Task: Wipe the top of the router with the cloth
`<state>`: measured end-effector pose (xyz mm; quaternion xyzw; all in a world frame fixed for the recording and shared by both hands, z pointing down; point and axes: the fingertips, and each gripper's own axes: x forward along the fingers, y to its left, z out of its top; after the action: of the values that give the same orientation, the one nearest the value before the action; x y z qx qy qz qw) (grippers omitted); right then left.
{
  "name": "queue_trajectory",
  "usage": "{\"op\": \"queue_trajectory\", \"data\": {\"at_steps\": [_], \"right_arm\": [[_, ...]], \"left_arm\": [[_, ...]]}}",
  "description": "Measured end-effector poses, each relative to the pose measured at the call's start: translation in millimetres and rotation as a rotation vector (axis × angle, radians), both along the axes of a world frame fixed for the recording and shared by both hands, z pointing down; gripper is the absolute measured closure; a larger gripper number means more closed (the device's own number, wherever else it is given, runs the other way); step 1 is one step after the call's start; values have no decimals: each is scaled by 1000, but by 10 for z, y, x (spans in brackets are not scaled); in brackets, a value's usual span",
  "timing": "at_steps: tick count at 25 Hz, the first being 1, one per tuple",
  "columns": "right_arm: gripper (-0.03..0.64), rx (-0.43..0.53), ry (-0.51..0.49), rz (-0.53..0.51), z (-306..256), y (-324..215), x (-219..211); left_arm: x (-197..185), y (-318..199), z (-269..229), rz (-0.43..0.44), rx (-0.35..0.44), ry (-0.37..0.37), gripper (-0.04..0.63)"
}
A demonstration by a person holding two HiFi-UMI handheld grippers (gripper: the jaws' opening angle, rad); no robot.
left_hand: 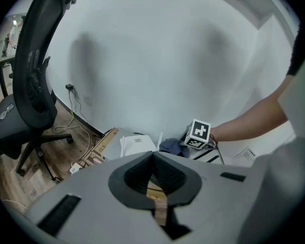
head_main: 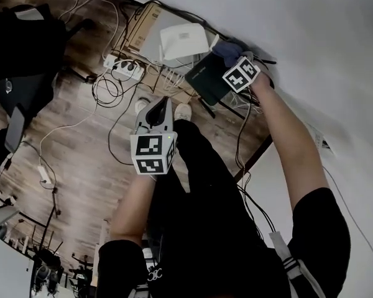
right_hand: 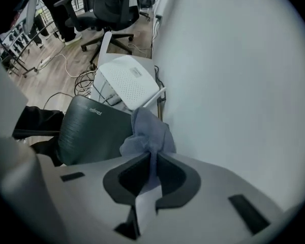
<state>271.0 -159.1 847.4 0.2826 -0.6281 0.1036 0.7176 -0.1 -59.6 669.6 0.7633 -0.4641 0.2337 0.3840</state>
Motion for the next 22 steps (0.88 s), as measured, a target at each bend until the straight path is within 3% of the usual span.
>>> {"op": "queue_trajectory", "data": {"at_steps": [4, 9, 15, 22], "right_arm": [[595, -4, 16, 12, 247, -69, 40], [595, -14, 37, 105, 602, -134, 131], [595, 37, 109, 12, 687, -200, 112], [597, 70, 27, 47, 727, -169, 59]], "left_arm": [[-101, -4, 277, 12, -26, -5, 592], [-251, -46, 557, 7, -62, -11, 592], [-369, -94, 723, 76, -56, -16, 592], [-520, -267, 978, 111, -34, -23, 592]]}}
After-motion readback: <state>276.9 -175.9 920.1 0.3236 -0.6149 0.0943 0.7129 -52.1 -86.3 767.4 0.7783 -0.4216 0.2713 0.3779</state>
